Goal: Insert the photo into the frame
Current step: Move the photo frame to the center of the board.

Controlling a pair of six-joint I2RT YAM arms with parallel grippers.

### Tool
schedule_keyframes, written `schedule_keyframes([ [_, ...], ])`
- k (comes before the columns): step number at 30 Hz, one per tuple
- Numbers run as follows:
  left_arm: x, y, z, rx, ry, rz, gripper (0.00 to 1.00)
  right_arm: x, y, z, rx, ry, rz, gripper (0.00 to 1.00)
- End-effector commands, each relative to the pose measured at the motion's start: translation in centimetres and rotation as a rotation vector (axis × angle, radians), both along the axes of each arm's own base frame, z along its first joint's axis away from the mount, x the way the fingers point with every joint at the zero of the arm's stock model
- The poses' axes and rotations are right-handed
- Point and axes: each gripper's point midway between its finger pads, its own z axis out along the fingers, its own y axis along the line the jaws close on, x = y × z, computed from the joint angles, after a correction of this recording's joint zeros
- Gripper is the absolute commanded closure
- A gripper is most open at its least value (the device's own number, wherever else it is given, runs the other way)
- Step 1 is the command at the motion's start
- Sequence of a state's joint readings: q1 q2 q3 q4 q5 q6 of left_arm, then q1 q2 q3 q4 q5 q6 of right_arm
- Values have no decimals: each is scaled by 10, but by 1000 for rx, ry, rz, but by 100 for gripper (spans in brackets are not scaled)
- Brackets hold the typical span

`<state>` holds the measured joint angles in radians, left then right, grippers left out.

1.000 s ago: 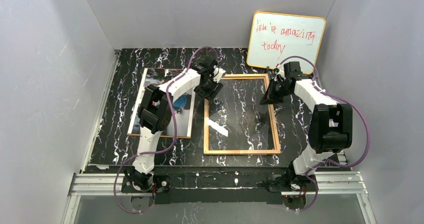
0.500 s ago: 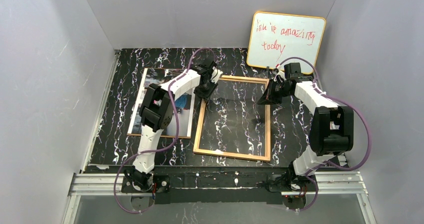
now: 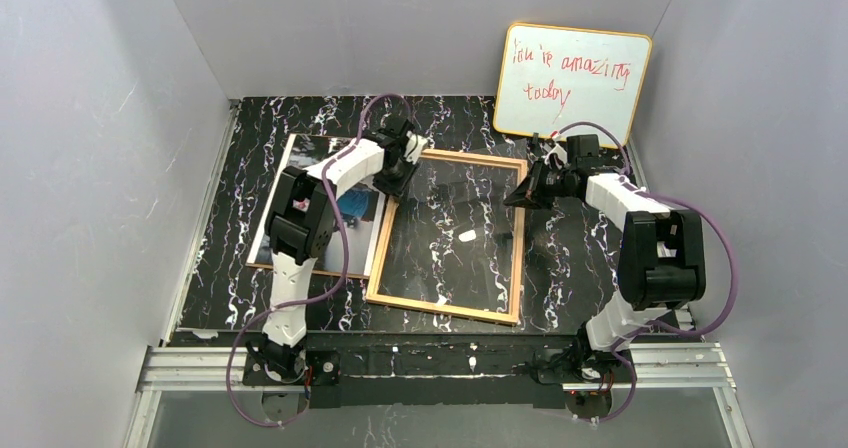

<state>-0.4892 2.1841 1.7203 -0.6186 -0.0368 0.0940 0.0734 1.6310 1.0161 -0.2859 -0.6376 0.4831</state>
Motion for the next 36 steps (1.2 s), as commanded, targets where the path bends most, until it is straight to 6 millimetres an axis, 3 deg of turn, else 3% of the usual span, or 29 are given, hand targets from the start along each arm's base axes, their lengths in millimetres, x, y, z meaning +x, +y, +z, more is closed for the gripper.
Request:
schedule_keyframes([
  [1,-1,39,25,26,0,36,69,15,9,14,66,-71,19,99],
  [6,-6,40,55,-68,21,21,32,9,17,42,142,-119,54,99],
  [8,-2,46,69,-114,14,44,22,6,23,58,188,-141,76,99],
  [15,24,88,104,-182,-47,152,16,1,40,126,332,-229,147,99],
  [22,46,158,101,-124,-78,318,13,-2,50,175,463,-284,183,99],
  [26,39,175,89,-100,-63,345,11,2,52,170,508,-263,172,99],
  [32,22,179,67,-76,-25,334,10,8,54,134,540,-168,145,99],
  [36,10,178,50,-73,17,330,10,11,54,123,567,-121,107,99],
])
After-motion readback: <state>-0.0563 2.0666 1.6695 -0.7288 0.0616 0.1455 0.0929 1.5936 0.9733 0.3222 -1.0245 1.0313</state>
